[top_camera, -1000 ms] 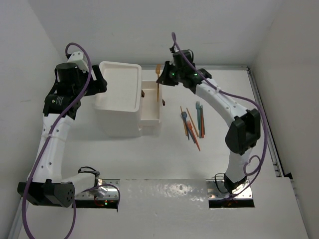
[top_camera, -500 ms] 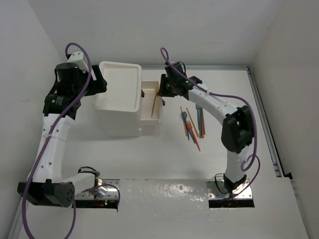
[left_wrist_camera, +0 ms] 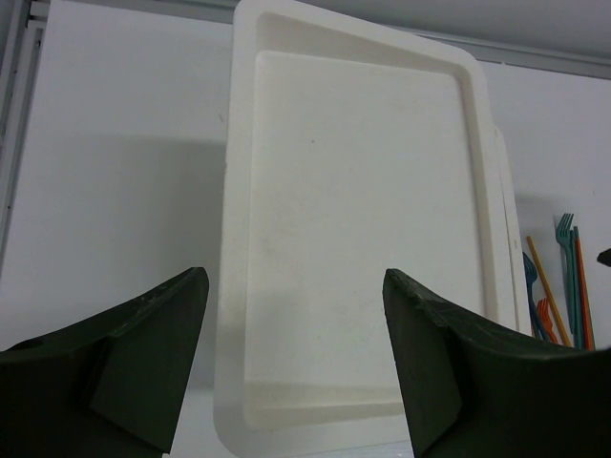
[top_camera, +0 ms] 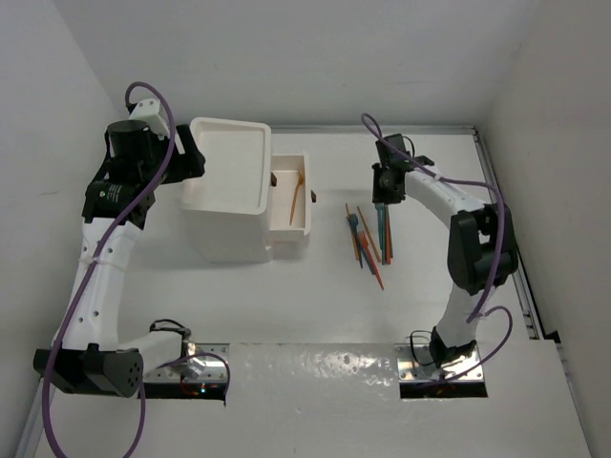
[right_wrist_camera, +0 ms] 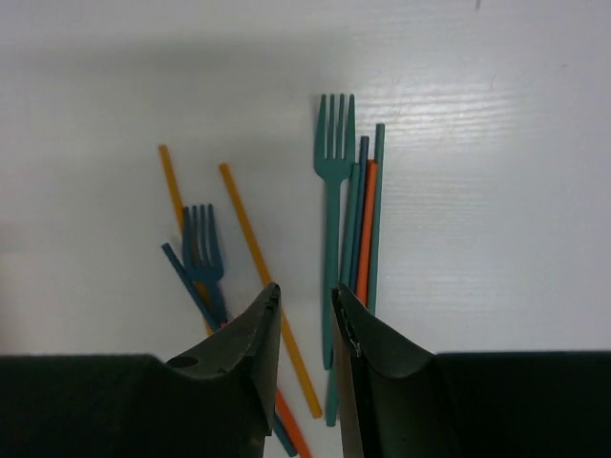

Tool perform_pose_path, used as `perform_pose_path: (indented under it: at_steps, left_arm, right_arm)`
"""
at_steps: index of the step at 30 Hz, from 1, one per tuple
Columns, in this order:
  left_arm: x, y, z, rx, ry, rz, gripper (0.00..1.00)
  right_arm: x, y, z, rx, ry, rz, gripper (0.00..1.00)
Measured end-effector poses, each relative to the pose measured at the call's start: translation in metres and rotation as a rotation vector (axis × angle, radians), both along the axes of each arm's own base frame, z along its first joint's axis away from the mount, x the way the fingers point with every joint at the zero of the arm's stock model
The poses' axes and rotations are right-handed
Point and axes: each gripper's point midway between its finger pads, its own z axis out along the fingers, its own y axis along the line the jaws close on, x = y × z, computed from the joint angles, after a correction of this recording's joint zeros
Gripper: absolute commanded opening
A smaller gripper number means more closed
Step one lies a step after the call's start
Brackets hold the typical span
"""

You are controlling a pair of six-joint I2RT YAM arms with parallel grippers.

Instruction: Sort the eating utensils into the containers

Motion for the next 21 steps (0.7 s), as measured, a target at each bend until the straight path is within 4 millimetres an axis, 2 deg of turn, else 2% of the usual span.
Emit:
perform_pose_path:
  at_steps: [3, 8, 15, 21]
  left_arm:
    - [0.0, 0.0, 0.0, 0.0, 0.0, 0.0, 0.72]
    - [0.0, 0.0, 0.0, 0.0, 0.0, 0.0, 0.72]
    - [0.0, 0.0, 0.0, 0.0, 0.0, 0.001, 0.72]
    - [0.0, 0.001, 0.0, 0.002, 0.0, 0.003, 0.72]
  right_arm:
    - [-0.004, -0.005, -0.023, -0.023, 0.062, 0.016, 0.26]
    - [-0.01, -0.006, -0.048, -0.039, 0.128, 0.029, 0.24]
    - [-0.012, -0.009, -0.075, -0.06, 0.18, 0.022, 0.23]
    - [-0.01, -0.012, -0.085, -0.062, 0.193, 0.016, 0.21]
